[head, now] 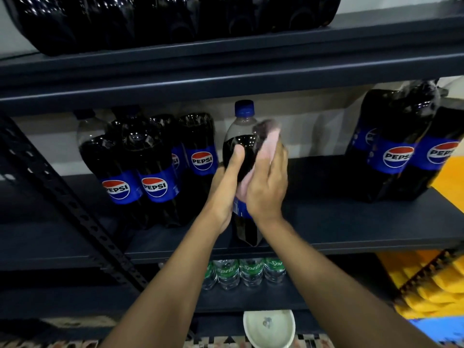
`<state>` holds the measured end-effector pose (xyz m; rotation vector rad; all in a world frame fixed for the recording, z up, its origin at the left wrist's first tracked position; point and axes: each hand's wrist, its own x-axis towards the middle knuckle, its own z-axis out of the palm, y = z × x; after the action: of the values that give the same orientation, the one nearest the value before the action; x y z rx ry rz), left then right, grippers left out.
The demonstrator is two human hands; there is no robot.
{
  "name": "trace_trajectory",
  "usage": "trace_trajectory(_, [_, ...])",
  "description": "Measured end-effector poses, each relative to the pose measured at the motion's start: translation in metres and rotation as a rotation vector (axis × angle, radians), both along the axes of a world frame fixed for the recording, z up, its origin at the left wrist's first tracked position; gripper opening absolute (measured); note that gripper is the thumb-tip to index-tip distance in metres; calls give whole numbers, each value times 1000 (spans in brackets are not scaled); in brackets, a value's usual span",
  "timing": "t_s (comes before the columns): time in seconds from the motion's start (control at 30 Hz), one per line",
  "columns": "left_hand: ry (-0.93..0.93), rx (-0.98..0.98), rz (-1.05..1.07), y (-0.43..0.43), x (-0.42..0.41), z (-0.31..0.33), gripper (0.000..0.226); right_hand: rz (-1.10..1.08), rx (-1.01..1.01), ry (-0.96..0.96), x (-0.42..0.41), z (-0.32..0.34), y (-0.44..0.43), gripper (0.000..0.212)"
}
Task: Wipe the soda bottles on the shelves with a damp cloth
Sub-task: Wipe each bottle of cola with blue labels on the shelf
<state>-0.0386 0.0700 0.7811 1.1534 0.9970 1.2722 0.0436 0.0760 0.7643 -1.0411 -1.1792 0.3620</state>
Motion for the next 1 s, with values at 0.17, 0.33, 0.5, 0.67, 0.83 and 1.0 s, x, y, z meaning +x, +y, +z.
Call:
trace_trajectory(0.17, [-60,-32,67,6,1,-5,102,68,-267,110,-3,-59,-20,44])
trace_trajectory(0.33, [-89,-61,115,16,-2,-14,121,169,-392,223,5,-79,-30,46])
trace_trajectory(0.5, [-62,-48,14,9,-6,-2,104,193,-419,302,4,-55,-21,35])
trace_trajectory(0.67, [-43,6,-62,4,-8,7,61,177,-252,143,10,32,-4,57])
trace_trajectory(0.83, [0,-30,-23,4,-14,12,53,281,-367,-140,27,90,16,47])
trace_trajectory(1.0, [12,18,-60,1,-10,3,76,189,-171,-40,13,53,9,30])
